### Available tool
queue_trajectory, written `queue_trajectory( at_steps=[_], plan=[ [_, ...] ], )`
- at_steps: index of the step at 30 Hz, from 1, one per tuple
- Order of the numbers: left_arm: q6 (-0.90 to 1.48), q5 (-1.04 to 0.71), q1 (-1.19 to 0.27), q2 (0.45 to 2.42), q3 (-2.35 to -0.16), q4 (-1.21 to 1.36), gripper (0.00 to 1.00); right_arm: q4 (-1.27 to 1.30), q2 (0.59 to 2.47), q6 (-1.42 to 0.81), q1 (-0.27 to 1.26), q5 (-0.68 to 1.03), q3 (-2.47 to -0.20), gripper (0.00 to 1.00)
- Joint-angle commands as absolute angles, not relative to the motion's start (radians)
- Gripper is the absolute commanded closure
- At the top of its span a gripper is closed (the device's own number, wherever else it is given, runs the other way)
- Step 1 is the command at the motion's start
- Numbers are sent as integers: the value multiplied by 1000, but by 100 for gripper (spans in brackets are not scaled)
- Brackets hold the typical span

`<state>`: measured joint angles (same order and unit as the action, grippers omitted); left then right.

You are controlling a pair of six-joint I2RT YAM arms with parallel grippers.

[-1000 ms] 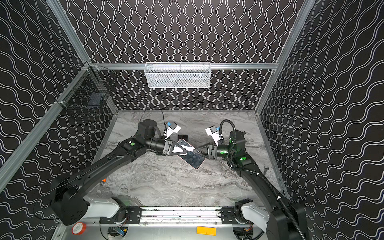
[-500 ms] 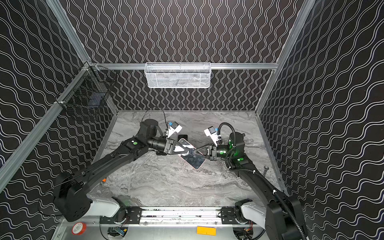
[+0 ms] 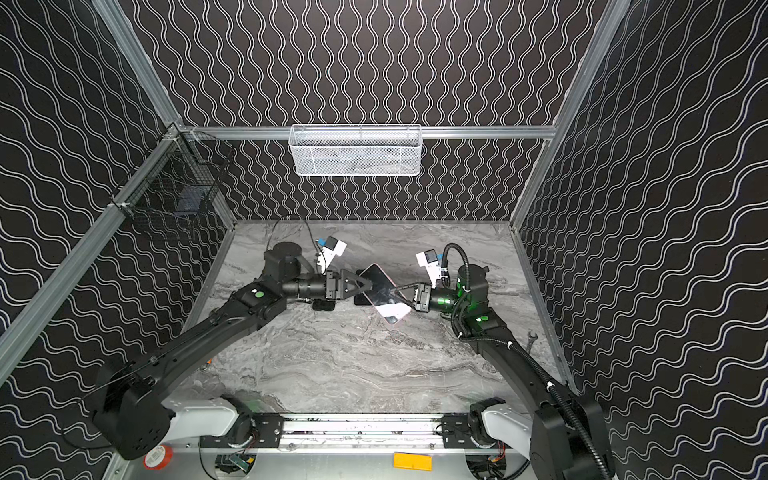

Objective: Put the phone into the phone case

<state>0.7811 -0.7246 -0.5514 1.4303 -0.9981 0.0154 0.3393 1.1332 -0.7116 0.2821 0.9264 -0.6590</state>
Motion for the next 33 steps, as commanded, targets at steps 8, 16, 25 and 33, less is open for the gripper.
queue_trajectory(
  at_steps=[8,16,25,33],
  plan=[
    [660,-177,-519,1200,-958,-272,1,237,1318,-744,279,319,-687,100],
    [647,-141,-515,1123,-914,-318,1,378,1536,-736,280,215,-707,100],
    [646,-155,-511,1115,-908,-313,2,450,1702,-762,281,213,-757,97],
    [647,-172,-508,1126,-910,-310,2,439,1808,-750,282,247,-796,91]
  ],
)
